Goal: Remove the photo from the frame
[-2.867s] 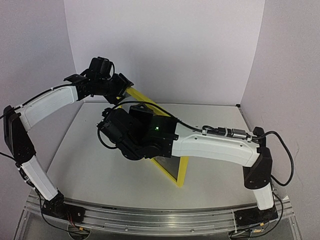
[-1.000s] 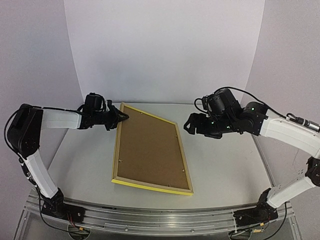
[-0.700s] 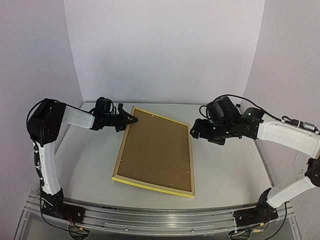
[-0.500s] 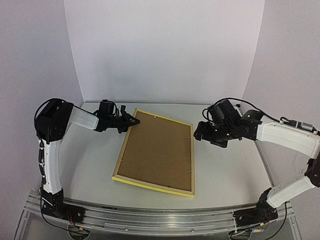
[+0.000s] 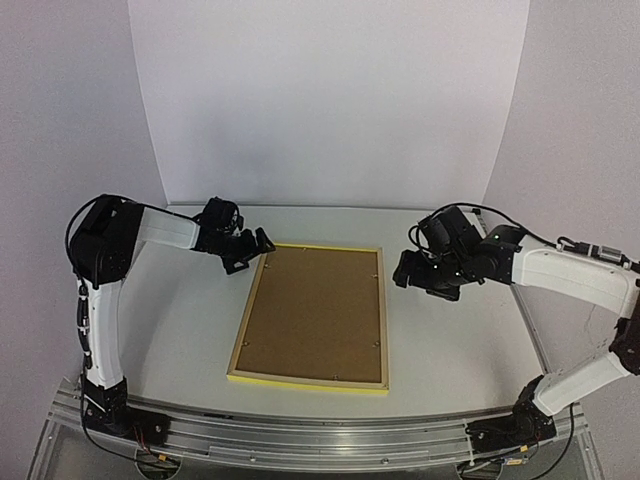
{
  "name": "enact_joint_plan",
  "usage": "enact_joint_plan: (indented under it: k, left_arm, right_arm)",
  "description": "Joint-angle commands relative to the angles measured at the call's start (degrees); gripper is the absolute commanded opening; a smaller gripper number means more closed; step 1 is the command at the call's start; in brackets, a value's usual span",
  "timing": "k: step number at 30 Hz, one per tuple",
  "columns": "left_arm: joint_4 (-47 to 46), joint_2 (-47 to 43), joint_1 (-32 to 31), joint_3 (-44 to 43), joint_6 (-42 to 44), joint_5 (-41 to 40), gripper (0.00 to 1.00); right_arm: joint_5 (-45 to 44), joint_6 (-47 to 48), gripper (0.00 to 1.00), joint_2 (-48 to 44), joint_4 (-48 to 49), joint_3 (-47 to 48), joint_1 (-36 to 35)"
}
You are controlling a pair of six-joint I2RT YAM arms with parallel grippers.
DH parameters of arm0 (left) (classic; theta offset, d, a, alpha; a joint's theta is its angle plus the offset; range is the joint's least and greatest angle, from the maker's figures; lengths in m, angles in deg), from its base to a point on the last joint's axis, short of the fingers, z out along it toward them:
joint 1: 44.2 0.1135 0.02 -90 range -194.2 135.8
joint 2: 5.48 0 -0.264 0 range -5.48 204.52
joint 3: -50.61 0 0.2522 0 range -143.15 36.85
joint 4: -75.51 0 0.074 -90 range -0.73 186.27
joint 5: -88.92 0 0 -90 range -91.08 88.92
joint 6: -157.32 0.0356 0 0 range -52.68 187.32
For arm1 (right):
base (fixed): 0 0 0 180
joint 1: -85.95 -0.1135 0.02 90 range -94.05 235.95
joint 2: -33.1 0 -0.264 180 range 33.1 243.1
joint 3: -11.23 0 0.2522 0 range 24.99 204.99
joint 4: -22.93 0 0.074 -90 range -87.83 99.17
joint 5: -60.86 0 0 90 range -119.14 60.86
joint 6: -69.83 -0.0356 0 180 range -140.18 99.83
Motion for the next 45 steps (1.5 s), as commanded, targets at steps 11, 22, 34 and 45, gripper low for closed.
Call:
enact_joint_plan:
  k: [11, 22, 34, 45]
  left_arm:
    - [17.95, -13.26, -4.43, 12.21, 5.76, -7.05, 0.96]
    - [16.14, -13.73, -8.88, 16.23, 4.83, -10.0, 0.63]
    - [16.34, -14.05, -9.63, 18.58, 5.42, -11.18, 0.31]
    - [14.58, -13.18, -15.29, 19.94, 0.18, -9.83, 0.15]
  right_arm:
    - [11.16, -0.05, 0.75, 11.46, 0.23, -0.82, 0.22]
    - [11.3, -1.07, 0.64, 22.04, 1.54, 1.42, 0.21]
    - [12.31, -1.8, 0.44, 29.73, 5.32, 5.09, 0.21]
    - [8.39, 4.25, 0.09, 30.22, 5.25, 4.54, 2.61]
